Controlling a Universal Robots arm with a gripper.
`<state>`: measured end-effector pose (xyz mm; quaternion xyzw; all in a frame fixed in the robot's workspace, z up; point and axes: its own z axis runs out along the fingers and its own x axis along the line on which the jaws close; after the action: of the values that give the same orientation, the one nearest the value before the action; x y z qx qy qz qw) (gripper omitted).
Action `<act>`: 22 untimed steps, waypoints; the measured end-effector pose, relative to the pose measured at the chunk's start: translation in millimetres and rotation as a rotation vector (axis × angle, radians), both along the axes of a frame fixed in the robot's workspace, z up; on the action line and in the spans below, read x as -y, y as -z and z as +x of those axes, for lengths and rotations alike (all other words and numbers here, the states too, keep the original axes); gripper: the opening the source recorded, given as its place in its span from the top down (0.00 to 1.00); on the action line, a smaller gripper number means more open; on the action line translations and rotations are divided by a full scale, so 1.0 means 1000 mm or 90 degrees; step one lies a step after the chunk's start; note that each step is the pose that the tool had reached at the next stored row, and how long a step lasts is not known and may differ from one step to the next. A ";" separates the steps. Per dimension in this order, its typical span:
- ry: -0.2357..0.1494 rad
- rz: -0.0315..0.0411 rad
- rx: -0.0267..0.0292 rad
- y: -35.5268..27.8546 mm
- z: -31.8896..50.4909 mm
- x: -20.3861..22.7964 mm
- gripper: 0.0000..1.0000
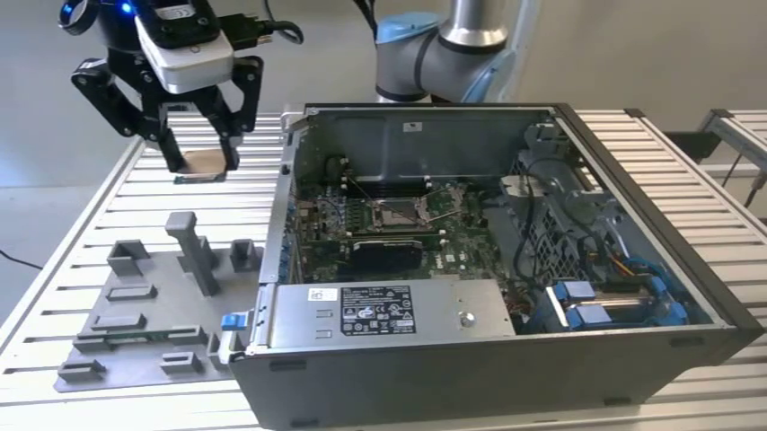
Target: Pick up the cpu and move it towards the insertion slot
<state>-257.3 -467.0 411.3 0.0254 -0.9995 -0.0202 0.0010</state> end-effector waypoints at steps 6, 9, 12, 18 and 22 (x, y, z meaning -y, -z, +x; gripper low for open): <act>0.000 0.0000 -0.0001 -0.0001 0.0182 0.0000 1.00; 0.000 0.0000 0.0000 0.0000 0.0272 0.0000 1.00; 0.000 0.0000 0.0000 0.0000 0.0359 0.0000 1.00; 0.000 0.0000 0.0000 0.0000 0.0531 0.0000 1.00; 0.000 -0.0001 0.0000 0.0000 0.0650 -0.0001 1.00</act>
<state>-192.2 -466.9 411.4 0.0254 -0.9995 -0.0201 0.0010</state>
